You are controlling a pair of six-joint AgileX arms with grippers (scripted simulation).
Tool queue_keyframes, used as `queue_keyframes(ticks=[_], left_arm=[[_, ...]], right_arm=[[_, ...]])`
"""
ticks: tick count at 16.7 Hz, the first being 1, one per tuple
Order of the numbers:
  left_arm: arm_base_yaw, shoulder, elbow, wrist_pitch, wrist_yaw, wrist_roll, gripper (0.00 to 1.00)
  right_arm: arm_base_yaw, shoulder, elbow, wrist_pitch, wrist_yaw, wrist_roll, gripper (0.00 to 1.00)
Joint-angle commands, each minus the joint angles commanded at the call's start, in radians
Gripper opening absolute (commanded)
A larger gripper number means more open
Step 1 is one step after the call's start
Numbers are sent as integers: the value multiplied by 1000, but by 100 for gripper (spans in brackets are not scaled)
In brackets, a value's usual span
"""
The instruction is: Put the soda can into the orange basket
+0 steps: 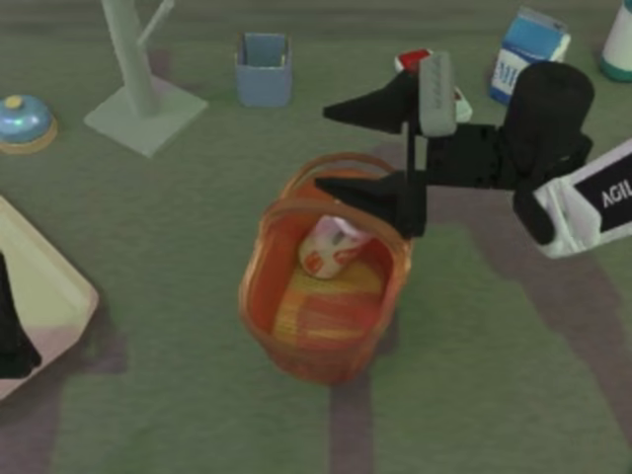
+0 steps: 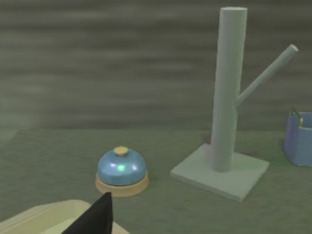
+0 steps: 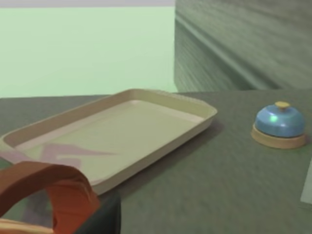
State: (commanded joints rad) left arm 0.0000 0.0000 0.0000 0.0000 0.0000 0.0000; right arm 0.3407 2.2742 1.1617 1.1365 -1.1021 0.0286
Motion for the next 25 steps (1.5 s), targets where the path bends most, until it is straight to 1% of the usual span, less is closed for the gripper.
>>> queue_keyframes(ticks=[3,5,7,9,12,14,16,19,23,25], left_arm=[[-10,28,26,-23,3,13,100],[-34,93,87,-77,11,45,100],[-72,195,180,-160,24,95,100],[-120,327,297,-266,38,160,100],[-205,572,505,-459,60,280,100],[-267,760,660,-604,73,370,100],[-330,959,825,-753,83,467,100],[-424,1265,1086,-973,92,618,100],[-536,1647,1450,-1227,86,816,100],[-584,1811,1630,-1327,76,906,100]], right_arm=[[-2,-26,-18,-15,9,-2,100],[-7,-88,-60,-50,33,-6,100],[-20,-186,-123,-103,74,-11,100],[-37,-306,-198,-168,130,-17,100],[-73,-529,-334,-291,243,-24,100],[-101,-700,-435,-384,333,-27,100],[-130,-875,-534,-479,427,-30,100],[-174,-1156,-686,-628,578,-32,100],[-233,-1541,-873,-820,776,-32,100],[-258,-1719,-951,-901,861,-32,100]])
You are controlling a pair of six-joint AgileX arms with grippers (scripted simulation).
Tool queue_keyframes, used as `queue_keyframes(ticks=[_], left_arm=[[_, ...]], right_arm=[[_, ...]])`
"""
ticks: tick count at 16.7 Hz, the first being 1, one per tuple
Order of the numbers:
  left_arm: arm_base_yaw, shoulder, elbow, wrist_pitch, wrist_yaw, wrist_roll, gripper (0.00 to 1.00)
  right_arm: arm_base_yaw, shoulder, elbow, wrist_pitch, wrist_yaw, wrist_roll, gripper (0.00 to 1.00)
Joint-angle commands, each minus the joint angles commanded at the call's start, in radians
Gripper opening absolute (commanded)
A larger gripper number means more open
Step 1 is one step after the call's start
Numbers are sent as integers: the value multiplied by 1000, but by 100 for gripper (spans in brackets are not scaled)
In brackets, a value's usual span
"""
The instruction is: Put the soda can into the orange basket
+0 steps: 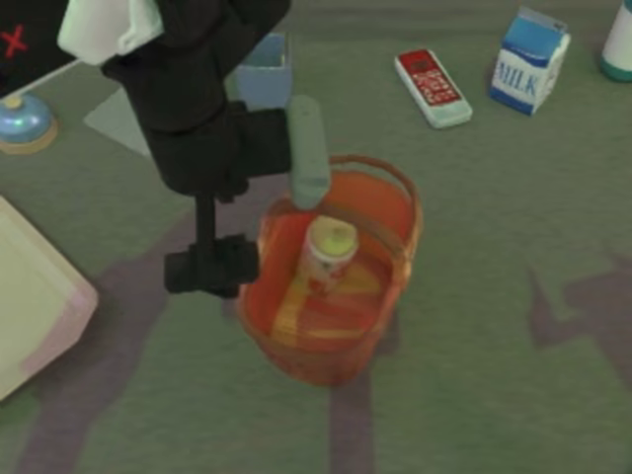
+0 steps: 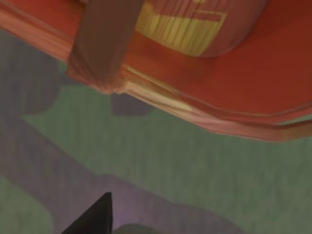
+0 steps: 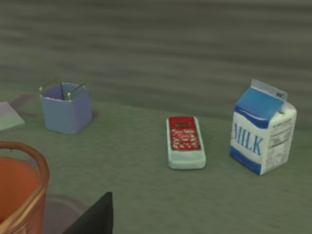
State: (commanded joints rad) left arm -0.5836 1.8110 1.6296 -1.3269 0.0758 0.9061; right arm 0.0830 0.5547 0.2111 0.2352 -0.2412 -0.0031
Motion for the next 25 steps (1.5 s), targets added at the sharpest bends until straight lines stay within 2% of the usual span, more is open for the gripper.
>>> queue_keyframes(ticks=[4,7,9,16,25], left_arm=[[-74,255,320,-137,-31,152,100],[-108,374,491,-189,-56,230,100],[-120,417,556,-204,-68,259,100],[-119,428,571,-204,-71,269,100],[-123,413,468,-117,-73,270,100]], right_arm=[[-42,-320,-125,-137,141,1,100],[-63,-479,-183,-203,208,2,100],[-70,-535,-204,-227,233,3,100],[-73,-555,-211,-235,241,3,100],[-73,-555,-211,-235,241,3,100]])
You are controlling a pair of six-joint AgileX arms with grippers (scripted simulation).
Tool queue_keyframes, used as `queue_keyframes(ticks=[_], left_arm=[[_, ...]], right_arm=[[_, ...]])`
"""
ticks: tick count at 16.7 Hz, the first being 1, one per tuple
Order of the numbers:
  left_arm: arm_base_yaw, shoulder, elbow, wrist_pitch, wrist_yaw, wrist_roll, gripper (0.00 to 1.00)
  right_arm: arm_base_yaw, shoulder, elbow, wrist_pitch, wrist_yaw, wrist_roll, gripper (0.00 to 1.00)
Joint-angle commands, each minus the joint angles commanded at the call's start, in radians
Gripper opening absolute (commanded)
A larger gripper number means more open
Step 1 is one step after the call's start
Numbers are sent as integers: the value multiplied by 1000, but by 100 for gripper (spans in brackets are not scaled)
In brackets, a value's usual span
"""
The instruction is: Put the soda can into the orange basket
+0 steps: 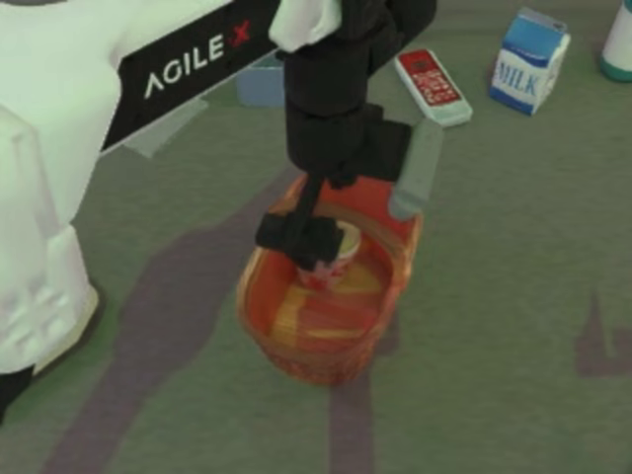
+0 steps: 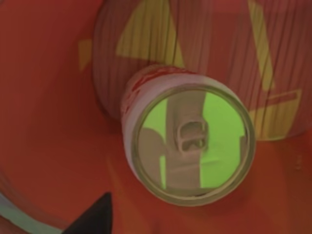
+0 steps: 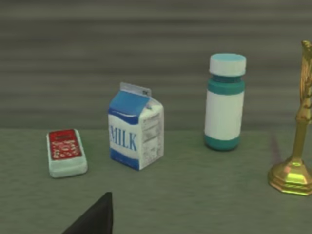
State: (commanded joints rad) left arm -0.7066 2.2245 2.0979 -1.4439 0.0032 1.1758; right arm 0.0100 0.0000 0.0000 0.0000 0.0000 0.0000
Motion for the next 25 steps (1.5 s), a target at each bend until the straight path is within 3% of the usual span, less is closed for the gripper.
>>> queue_keyframes(ticks=[1,14,25], left_arm=[[0,0,0,0,0,0,100],[0,0,0,0,0,0,2],[0,0,0,0,0,0,0]], right_arm=[[0,0,0,0,0,0,100],[0,0,0,0,0,0,100],[0,0,0,0,0,0,100]])
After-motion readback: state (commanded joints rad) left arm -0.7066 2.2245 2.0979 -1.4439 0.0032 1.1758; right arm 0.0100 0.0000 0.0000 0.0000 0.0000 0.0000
